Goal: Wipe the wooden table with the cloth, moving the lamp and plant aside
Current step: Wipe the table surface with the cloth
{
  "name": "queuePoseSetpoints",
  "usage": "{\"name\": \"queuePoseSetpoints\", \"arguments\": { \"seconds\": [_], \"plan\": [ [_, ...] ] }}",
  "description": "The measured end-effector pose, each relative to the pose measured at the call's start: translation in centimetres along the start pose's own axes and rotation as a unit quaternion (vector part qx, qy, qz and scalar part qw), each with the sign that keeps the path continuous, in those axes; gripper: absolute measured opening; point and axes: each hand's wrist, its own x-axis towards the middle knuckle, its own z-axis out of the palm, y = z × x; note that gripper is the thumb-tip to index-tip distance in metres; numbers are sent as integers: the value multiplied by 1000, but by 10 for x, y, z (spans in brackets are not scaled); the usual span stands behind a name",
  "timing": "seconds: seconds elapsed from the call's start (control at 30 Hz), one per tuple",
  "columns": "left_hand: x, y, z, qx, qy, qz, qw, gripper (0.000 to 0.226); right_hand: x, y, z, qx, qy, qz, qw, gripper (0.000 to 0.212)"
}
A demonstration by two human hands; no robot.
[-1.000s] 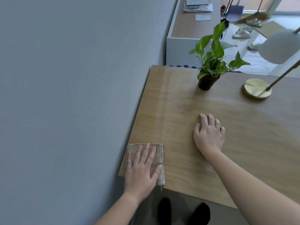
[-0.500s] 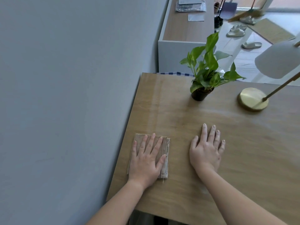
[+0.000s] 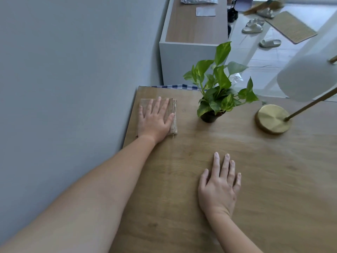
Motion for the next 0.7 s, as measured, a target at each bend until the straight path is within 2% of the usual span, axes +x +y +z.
{"name": "queuePoseSetpoints", "arguments": {
  "seconds": [0.17,0.37,0.5,0.7],
  "plan": [
    [71,0,-13,-1,5,-23,1000,71,3,1,4,1,21,-1,1000,69],
    [75,2,-9,-1,6,-25,1000,71,3,3,5,-3,20,1,1000,69],
    [44,4,-5,-3,0,-22,1000,70,5,1,1,1,16,5,1000,69],
    [-63,-2,13,5,4,14,1000,71,4,-1,-5,6,-7,3,1000,67]
  ]
}}
